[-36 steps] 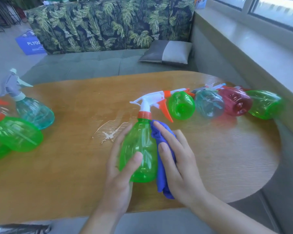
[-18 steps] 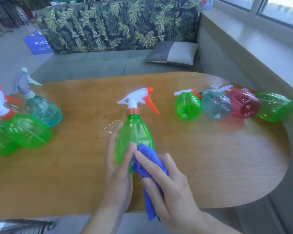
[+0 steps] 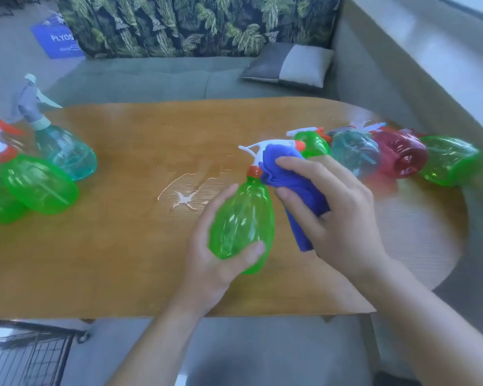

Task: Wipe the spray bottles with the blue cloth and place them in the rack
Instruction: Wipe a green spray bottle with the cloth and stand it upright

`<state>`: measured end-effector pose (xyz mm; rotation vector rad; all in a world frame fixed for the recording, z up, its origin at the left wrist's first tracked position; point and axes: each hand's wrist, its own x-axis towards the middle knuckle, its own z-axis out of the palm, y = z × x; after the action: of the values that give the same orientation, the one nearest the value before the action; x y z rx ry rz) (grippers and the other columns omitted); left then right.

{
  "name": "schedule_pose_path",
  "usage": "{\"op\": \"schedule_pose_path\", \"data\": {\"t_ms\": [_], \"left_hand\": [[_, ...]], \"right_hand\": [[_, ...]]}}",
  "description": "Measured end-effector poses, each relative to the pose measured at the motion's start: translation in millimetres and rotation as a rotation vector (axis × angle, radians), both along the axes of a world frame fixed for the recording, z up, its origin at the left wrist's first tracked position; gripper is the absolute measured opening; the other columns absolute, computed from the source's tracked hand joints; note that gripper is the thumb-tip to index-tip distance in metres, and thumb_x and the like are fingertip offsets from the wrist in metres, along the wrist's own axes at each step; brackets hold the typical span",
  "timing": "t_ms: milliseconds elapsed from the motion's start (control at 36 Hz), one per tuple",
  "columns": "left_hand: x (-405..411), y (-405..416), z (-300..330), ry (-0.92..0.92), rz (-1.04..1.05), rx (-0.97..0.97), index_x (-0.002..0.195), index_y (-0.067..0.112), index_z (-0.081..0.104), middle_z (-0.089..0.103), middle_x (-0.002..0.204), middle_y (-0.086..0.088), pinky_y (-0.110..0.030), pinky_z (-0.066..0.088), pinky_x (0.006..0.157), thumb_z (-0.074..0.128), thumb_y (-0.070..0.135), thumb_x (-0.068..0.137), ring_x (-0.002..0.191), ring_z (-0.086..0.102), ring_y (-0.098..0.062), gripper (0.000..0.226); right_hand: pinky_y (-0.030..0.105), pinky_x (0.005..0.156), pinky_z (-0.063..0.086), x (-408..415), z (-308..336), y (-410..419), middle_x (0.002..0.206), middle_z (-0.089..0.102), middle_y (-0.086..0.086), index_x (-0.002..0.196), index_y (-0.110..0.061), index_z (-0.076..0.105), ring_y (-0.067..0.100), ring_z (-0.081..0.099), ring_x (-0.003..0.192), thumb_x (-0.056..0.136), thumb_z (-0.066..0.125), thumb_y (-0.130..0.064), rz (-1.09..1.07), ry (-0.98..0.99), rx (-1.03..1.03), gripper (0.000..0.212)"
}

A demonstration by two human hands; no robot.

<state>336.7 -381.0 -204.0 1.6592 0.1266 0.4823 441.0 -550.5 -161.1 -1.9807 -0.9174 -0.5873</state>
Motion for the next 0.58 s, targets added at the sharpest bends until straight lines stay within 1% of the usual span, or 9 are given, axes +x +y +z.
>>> {"op": "schedule_pose_path", "data": {"t_ms": [83, 167, 278, 333, 389, 417, 500, 528, 583], "left_hand": [[-4, -2, -7, -0.021, -0.059, 0.014, 0.152, 0.019, 0.055, 0.062, 0.151, 0.015, -0.019, 0.043, 0.112, 0.084, 0.03, 0.075, 0.145, 0.055, -0.012, 0.083], [-3, -3, -6, -0.02, -0.058, 0.069, 0.151, 0.022, 0.056, 0.062, 0.151, 0.015, -0.021, 0.044, 0.113, 0.083, 0.031, 0.075, 0.145, 0.055, -0.014, 0.081], [-4, -4, -6, -0.028, -0.039, 0.074, 0.151, 0.025, 0.056, 0.059, 0.156, 0.006, -0.05, 0.043, 0.123, 0.084, 0.033, 0.075, 0.148, 0.052, -0.027, 0.081], [-4, -3, -7, -0.022, -0.038, 0.067, 0.151, 0.025, 0.056, 0.059, 0.156, 0.003, -0.059, 0.042, 0.122, 0.084, 0.034, 0.075, 0.148, 0.052, -0.029, 0.082], [-3, -3, -5, -0.022, -0.04, 0.075, 0.151, 0.025, 0.056, 0.059, 0.156, 0.004, -0.058, 0.042, 0.122, 0.084, 0.034, 0.075, 0.147, 0.053, -0.028, 0.082], [-3, -3, -5, -0.021, -0.044, 0.071, 0.151, 0.024, 0.056, 0.06, 0.155, 0.005, -0.053, 0.043, 0.122, 0.084, 0.034, 0.075, 0.147, 0.053, -0.026, 0.082], [-2, -4, -4, -0.026, -0.051, 0.059, 0.15, 0.024, 0.055, 0.062, 0.153, 0.011, -0.031, 0.045, 0.118, 0.083, 0.033, 0.075, 0.145, 0.055, -0.017, 0.081], [-2, -3, -5, -0.029, -0.058, 0.061, 0.15, 0.024, 0.055, 0.062, 0.152, 0.011, -0.03, 0.045, 0.118, 0.083, 0.033, 0.075, 0.145, 0.055, -0.016, 0.08], [-3, -3, -5, -0.024, -0.069, 0.073, 0.15, 0.025, 0.056, 0.061, 0.154, 0.008, -0.044, 0.045, 0.121, 0.083, 0.032, 0.076, 0.147, 0.054, -0.023, 0.08]], "right_hand": [[0.04, 0.083, 0.054, 1, -7, -3, 0.11, 0.068, 0.0, 0.122, -0.022, 0.077, 0.021, 0.064, 0.096, 0.1, 0.07, -0.033, 0.008, -0.031, -0.063, 0.026], [0.038, 0.074, 0.054, 2, -12, -3, 0.108, 0.069, 0.001, 0.119, -0.027, 0.079, 0.021, 0.064, 0.092, 0.101, 0.069, -0.035, -0.025, -0.091, -0.095, 0.022], [0.033, 0.07, 0.049, 14, -10, -12, 0.103, 0.068, -0.002, 0.117, -0.027, 0.08, 0.022, 0.062, 0.088, 0.101, 0.068, -0.035, -0.181, -0.092, -0.058, 0.021], [0.031, 0.071, 0.047, 17, -8, -15, 0.102, 0.067, -0.003, 0.117, -0.027, 0.08, 0.022, 0.061, 0.087, 0.101, 0.068, -0.034, -0.222, -0.084, -0.059, 0.021], [0.035, 0.075, 0.051, 15, -8, -14, 0.104, 0.068, -0.002, 0.117, -0.027, 0.08, 0.022, 0.063, 0.09, 0.1, 0.07, -0.033, -0.17, -0.062, -0.053, 0.021], [0.038, 0.078, 0.054, 12, -9, -12, 0.107, 0.069, -0.001, 0.117, -0.026, 0.08, 0.022, 0.065, 0.093, 0.101, 0.07, -0.033, -0.109, -0.053, -0.056, 0.021], [0.042, 0.082, 0.056, 4, -11, -6, 0.112, 0.07, 0.002, 0.118, -0.027, 0.08, 0.023, 0.068, 0.104, 0.101, 0.069, -0.034, 0.051, -0.062, -0.09, 0.021], [0.042, 0.081, 0.056, 4, -11, -5, 0.111, 0.07, 0.002, 0.117, -0.027, 0.08, 0.023, 0.068, 0.104, 0.101, 0.069, -0.035, 0.055, -0.069, -0.091, 0.021], [0.041, 0.078, 0.055, 8, -9, -7, 0.106, 0.069, 0.0, 0.117, -0.026, 0.08, 0.022, 0.067, 0.094, 0.1, 0.07, -0.033, -0.007, -0.07, -0.054, 0.021]]}}
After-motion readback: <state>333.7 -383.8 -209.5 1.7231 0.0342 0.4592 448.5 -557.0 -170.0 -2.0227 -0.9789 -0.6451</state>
